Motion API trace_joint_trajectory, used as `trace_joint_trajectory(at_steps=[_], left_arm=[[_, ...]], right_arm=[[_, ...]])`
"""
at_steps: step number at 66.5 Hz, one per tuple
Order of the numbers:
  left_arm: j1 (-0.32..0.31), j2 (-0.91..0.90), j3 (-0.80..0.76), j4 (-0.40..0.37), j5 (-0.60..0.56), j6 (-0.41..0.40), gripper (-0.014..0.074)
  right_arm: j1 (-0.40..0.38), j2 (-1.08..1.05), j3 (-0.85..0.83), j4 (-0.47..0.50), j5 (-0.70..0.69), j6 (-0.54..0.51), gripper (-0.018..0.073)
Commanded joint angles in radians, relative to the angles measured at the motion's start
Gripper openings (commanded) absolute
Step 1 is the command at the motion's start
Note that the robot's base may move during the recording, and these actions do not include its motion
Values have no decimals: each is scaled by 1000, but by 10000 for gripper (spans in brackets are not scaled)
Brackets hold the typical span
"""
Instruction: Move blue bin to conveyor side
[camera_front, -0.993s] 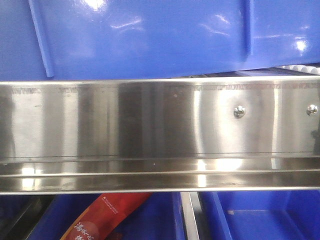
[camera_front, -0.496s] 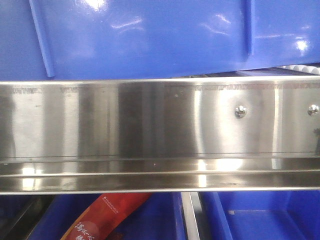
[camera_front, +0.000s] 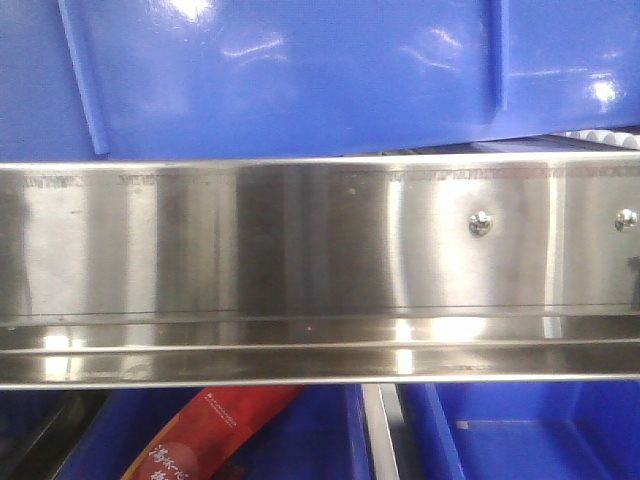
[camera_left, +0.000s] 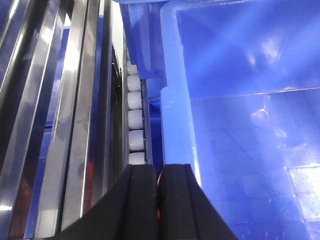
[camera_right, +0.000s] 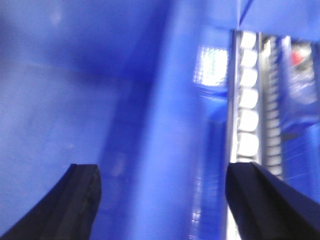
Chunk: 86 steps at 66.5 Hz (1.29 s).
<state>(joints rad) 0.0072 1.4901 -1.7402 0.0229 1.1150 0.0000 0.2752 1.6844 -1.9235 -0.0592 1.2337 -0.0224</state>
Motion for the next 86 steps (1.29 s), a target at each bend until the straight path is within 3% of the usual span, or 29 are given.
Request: trace_joint_trajectory(at_steps=[1,39,55,86], left_arm=[[-1,-2,-8,1,-4,-11,-13],[-1,-2,-8,1,-4,-11,-13],[-1,-2,-8,1,1,-11,-13],[-1,-2,-8,1,5,-11,-13]], right_arm=[[24,2,-10,-87,-13,28,401],[27,8,-10,-97,-13,48,401],[27,8,-44,-93,-13,51,340],[27,42,-44,-69,-13,59,339]])
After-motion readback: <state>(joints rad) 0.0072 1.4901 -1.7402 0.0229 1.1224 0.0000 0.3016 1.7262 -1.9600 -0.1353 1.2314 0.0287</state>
